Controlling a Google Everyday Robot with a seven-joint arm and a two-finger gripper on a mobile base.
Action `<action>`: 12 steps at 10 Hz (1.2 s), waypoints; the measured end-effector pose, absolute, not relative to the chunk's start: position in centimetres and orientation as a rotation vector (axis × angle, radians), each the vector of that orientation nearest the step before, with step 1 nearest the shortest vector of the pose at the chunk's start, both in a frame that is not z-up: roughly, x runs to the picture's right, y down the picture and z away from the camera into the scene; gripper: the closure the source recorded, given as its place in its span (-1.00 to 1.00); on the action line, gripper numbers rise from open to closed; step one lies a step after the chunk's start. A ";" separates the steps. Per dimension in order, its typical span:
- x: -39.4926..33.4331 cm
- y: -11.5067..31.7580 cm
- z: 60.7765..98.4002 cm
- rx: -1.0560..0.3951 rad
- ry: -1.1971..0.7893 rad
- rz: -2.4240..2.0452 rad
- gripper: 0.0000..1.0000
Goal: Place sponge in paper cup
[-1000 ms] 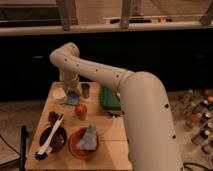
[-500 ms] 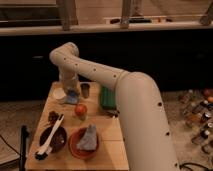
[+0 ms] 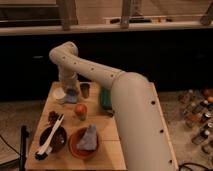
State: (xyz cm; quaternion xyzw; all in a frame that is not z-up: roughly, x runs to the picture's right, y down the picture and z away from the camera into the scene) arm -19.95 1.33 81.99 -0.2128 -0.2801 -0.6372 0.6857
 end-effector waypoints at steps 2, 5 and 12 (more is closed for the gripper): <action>-20.4 1.3 82.0 -0.480 -0.625 -1.407 1.00; -21.5 1.1 82.2 -0.481 -0.618 -1.354 1.00; -24.4 -1.3 82.8 -0.492 -0.609 -1.260 1.00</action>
